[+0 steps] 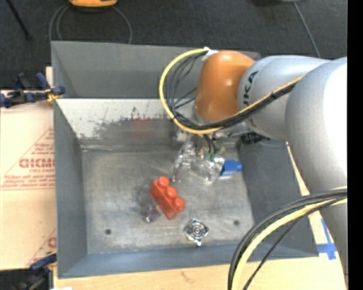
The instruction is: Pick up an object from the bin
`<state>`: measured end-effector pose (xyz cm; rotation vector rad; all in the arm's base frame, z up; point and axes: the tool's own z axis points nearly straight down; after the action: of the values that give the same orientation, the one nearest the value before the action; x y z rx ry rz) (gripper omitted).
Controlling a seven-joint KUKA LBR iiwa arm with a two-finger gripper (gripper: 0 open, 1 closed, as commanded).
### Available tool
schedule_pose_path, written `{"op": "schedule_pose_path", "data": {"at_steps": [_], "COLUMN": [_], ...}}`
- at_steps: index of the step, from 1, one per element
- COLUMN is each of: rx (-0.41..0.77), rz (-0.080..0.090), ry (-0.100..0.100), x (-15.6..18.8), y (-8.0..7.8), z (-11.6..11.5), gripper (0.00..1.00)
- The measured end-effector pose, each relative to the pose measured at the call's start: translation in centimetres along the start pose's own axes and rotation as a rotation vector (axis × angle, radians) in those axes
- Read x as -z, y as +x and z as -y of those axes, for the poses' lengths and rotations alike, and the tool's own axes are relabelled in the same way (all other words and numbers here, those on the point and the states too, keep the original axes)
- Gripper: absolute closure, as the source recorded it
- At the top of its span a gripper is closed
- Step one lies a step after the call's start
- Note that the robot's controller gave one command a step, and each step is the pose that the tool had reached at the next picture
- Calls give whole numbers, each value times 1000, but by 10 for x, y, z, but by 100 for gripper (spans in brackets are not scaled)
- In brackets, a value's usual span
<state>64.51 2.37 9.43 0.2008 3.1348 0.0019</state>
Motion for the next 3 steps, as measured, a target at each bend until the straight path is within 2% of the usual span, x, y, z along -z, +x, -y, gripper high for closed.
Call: {"op": "schedule_pose_path", "data": {"at_steps": [1,2,3], "rx": [-490,-618,-742], "rz": [14,3,-1], "ry": [-8,-5,0], "x": [-19,27,21], "y": [32,77,124], "z": [40,-75,-89], "gripper": [0,0,0]}}
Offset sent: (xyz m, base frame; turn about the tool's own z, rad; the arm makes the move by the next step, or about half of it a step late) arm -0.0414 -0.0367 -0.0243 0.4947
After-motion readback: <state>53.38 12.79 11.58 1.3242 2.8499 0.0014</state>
